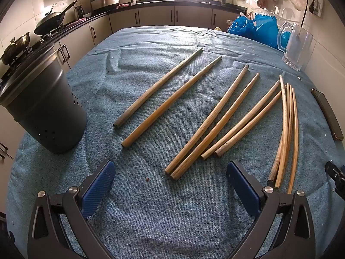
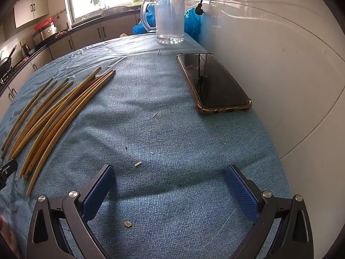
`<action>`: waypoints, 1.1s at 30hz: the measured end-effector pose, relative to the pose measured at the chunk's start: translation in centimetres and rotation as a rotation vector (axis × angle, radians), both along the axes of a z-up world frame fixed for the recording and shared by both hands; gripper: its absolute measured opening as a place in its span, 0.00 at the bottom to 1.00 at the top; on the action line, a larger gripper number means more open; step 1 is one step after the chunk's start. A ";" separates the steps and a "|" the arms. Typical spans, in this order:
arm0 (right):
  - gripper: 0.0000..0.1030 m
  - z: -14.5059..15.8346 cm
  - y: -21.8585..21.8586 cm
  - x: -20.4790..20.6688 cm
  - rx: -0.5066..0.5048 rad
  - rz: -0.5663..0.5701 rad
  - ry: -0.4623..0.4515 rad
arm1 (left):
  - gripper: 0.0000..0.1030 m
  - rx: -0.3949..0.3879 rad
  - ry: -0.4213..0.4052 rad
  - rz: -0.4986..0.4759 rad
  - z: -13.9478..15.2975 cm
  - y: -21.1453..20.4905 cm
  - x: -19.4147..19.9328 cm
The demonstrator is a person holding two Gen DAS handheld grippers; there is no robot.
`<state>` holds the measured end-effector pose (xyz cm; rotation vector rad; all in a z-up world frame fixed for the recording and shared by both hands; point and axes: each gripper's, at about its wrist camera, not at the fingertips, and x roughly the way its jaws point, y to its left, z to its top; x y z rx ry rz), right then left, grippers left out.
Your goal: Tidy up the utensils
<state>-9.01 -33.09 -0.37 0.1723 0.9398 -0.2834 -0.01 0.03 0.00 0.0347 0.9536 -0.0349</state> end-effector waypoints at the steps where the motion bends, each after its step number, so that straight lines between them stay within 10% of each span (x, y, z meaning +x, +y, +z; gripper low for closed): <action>1: 1.00 0.0 0.0 0.0 -0.012 0.000 -0.006 | 1.00 -0.004 -0.003 0.000 0.0 0.0 0.0; 33: 1.00 0.2 0.4 -0.5 0.007 0.012 0.029 | 1.00 -0.029 -0.035 -0.028 2.0 2.3 -3.8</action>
